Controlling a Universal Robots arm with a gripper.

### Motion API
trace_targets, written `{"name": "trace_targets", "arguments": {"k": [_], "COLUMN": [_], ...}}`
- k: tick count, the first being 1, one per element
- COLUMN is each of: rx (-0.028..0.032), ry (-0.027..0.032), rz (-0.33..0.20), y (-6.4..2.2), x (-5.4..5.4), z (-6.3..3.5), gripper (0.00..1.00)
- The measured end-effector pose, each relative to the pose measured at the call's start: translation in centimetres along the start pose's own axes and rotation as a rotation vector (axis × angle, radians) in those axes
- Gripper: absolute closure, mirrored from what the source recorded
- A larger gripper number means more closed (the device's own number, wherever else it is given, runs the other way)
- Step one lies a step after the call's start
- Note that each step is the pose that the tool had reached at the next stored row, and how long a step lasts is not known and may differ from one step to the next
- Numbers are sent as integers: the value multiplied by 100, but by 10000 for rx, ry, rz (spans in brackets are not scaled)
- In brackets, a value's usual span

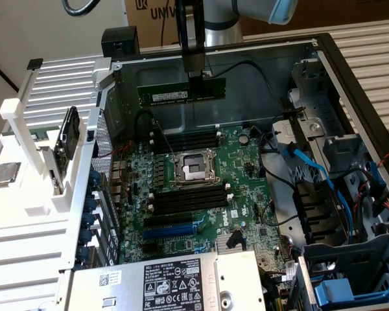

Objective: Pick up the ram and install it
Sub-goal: 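Insert the ram into the slot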

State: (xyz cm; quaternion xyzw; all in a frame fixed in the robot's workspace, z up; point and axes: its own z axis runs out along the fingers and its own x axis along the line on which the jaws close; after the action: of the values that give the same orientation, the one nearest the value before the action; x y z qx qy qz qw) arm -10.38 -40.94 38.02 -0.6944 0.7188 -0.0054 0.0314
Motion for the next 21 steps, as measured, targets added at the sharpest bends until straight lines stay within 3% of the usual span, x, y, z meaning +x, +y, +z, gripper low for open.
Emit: {"name": "trace_targets", "arguments": {"k": [6, 15, 21], "rx": [6, 4, 7], "ry": [2, -40, -44], "rz": [10, -37, -37], "y": [21, 39, 45], "x": [6, 60, 73], "z": [27, 50, 155], "gripper": [88, 88, 88]}}
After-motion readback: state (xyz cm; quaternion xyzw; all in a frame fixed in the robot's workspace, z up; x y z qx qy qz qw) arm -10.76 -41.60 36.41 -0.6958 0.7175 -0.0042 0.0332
